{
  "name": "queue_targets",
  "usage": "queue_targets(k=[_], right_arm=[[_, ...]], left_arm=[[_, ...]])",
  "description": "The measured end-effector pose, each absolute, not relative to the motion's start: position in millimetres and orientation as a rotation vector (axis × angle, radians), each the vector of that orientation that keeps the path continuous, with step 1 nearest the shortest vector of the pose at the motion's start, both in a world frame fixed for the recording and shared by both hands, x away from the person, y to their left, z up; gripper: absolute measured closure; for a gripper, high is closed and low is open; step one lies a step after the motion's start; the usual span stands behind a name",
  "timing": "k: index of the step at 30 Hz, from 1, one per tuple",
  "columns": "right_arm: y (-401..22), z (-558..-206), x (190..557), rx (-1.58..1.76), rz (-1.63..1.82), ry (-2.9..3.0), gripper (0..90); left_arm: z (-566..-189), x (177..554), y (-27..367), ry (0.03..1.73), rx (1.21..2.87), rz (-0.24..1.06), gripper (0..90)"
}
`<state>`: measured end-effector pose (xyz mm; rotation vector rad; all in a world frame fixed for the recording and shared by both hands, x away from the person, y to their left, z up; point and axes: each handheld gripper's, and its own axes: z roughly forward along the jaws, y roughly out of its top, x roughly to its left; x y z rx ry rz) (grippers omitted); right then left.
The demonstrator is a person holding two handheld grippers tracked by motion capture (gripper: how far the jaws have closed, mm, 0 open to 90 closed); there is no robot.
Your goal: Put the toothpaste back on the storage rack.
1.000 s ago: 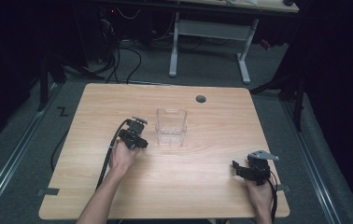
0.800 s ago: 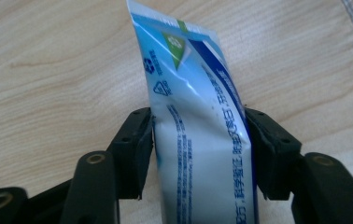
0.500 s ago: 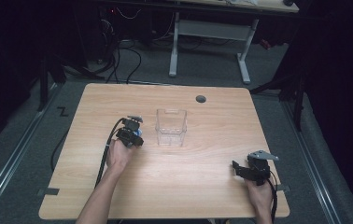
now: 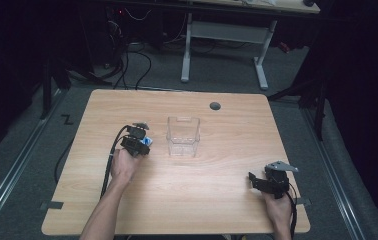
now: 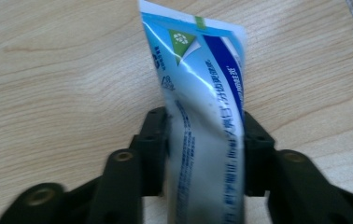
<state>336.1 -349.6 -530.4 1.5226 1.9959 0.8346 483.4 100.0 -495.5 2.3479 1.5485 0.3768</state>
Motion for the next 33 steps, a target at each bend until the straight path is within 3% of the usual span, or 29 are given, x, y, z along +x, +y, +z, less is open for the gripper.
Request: queue_targets(k=[21,33], right_arm=[[-349.3,-530.4,336.1,1.523,0.835,1.996,28.4],[-349.3,-530.4,336.0,1.522,0.835,1.997,28.4]], left_arm=[[-477.3,472.6,112.5,1.430,2.299,0.371,71.2],[-452.2,445.9,102.5,1.244,2.248,0.527,72.9]])
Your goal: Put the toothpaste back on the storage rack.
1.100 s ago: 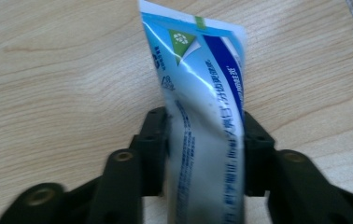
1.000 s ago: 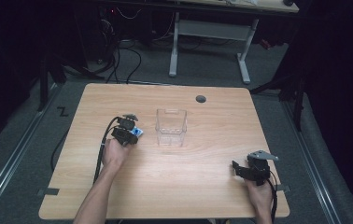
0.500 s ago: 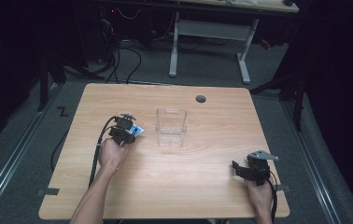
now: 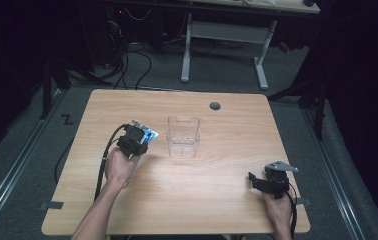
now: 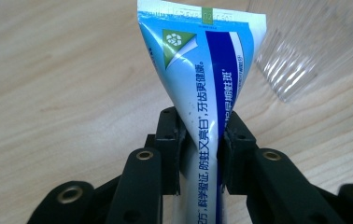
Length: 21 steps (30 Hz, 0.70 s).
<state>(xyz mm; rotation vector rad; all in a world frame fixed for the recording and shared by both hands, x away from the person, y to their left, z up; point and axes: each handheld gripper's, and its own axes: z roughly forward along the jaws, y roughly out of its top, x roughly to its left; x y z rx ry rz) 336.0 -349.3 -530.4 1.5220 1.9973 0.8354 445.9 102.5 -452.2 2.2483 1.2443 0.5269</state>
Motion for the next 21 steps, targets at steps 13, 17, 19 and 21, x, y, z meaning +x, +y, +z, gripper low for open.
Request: queue_targets(k=[13,17,19,21], right_arm=[[-349.3,-530.4,336.0,1.522,0.835,1.998,28.4],[-349.3,-530.4,336.0,1.522,0.835,1.998,28.4],[-349.3,-530.4,336.0,1.522,0.836,1.997,28.4],[-349.3,-530.4,336.0,1.522,0.835,1.998,28.4]], left_arm=[[-431.7,432.7,108.1,1.159,2.144,0.521,73.9],[-423.3,427.9,105.4,1.119,2.141,0.537,73.9],[-417.5,424.6,103.7,1.094,2.145,0.545,73.9],[-415.9,423.3,103.2,1.087,2.139,0.550,73.9]])
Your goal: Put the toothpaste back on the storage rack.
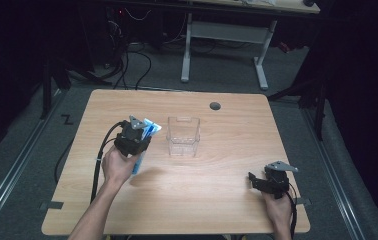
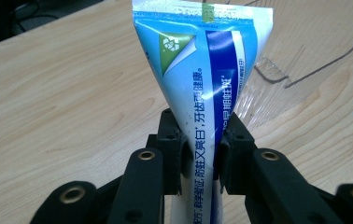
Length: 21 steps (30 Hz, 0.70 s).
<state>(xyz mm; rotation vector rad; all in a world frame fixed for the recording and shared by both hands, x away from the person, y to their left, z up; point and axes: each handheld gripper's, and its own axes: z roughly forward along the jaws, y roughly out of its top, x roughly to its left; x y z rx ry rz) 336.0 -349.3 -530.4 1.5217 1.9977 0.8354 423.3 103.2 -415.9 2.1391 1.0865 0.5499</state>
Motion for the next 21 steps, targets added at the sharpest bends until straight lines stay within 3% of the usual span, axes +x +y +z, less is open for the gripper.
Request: queue_targets(k=[21], right_arm=[[-349.1,-530.4,335.9,1.525,0.835,1.996,28.4]], left_arm=[[-387.2,411.3,105.4,1.011,2.025,0.481,74.1]])
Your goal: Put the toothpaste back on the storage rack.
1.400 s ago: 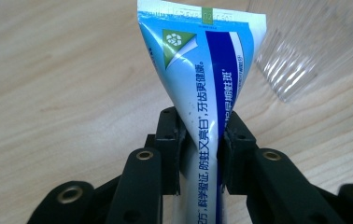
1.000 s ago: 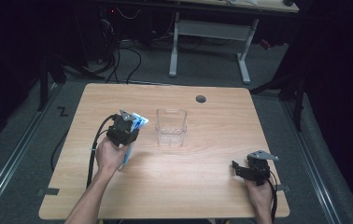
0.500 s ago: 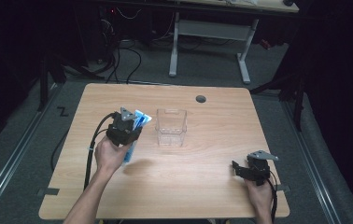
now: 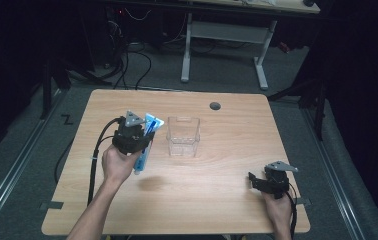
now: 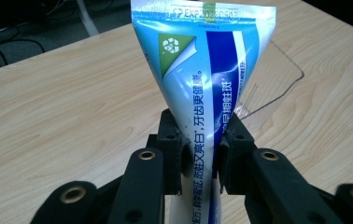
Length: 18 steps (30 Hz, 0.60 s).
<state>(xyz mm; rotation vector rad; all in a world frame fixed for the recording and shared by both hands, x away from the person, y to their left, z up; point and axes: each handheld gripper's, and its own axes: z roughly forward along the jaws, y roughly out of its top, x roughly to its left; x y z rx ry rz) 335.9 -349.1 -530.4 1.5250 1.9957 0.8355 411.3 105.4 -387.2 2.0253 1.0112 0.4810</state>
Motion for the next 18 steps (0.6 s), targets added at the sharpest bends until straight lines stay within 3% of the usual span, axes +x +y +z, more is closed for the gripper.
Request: queue_targets(k=[18], right_arm=[[-349.0,-530.4,335.9,1.524,0.835,1.996,28.4]], left_arm=[[-360.6,411.8,99.5,0.951,1.947,0.410,74.1]])
